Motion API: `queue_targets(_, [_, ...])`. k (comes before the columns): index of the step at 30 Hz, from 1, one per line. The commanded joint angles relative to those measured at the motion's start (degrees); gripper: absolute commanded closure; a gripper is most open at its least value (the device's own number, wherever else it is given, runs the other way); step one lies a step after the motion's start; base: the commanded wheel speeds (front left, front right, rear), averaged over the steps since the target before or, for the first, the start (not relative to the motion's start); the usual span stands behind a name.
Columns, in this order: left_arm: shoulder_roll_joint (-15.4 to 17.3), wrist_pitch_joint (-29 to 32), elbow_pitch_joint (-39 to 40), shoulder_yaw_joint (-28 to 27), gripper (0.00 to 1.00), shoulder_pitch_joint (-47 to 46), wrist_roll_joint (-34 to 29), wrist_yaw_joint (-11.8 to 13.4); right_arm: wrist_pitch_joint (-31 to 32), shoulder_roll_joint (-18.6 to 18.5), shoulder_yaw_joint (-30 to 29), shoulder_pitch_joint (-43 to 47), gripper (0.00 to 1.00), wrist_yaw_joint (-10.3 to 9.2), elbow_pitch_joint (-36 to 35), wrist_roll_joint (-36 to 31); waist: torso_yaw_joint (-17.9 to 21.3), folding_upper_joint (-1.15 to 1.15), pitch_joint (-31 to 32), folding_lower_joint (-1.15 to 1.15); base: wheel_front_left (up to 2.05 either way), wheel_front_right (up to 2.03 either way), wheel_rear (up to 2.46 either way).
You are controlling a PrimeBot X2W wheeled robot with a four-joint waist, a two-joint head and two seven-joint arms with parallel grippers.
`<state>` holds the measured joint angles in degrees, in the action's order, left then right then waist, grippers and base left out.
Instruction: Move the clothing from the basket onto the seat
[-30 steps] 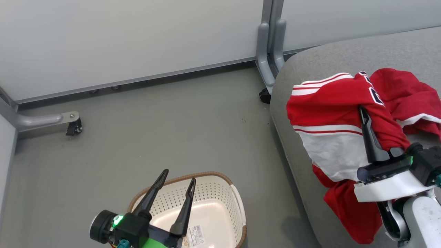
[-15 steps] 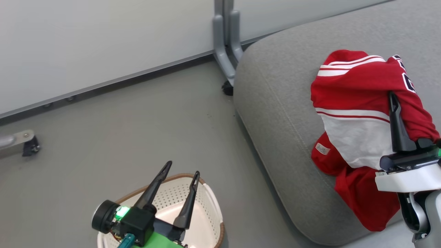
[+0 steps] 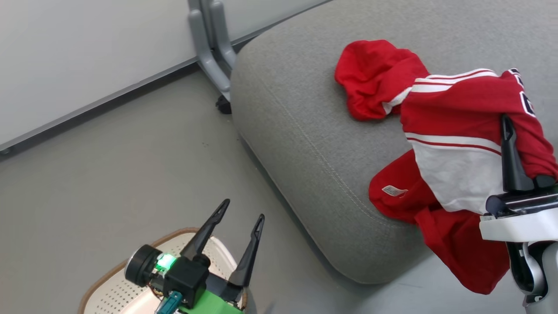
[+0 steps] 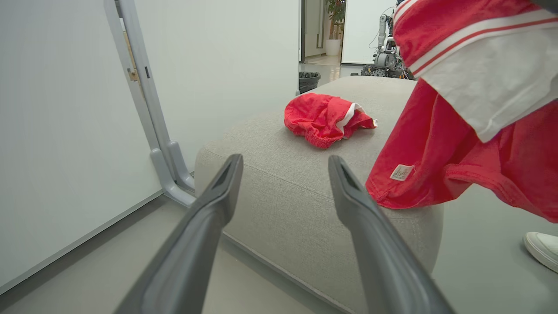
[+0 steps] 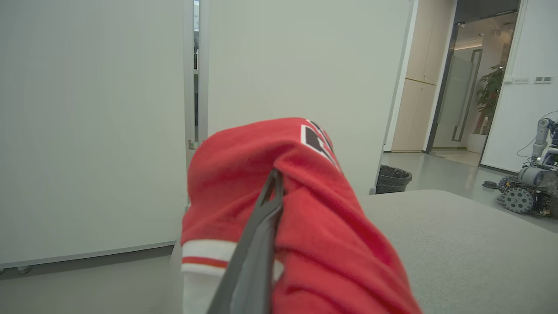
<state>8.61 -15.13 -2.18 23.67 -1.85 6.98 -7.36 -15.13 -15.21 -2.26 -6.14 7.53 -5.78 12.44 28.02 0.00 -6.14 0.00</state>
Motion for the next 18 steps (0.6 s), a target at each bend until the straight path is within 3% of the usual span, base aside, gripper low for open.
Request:
queue_targets(1, [0.7,0.0,-0.1,0.2,0.00,-1.4,0.6,-0.2,0.0,0.4,-0.4,0.6,1.00,-0.09,-0.6,-0.2,2.0,0.00,-1.3,0.00,0.00,0.00,0.00])
queue_targets(10, [0.8,0.0,-0.3,1.2,0.00,-2.4,1.2,-0.2,0.0,-0.6,-1.8,-0.4,1.00,-0.09,-1.9,-0.6,2.2,0.00,-2.5,0.00,0.00,0.00,0.00])
queue_targets(18, [1.7,0.0,0.1,-0.3,0.00,-3.2,-1.8,-0.2,0.0,-5.5,-2.7,-8.6,1.00,-0.09,-1.0,-0.6,2.2,0.00,-6.1,0.00,0.00,0.00,0.00])
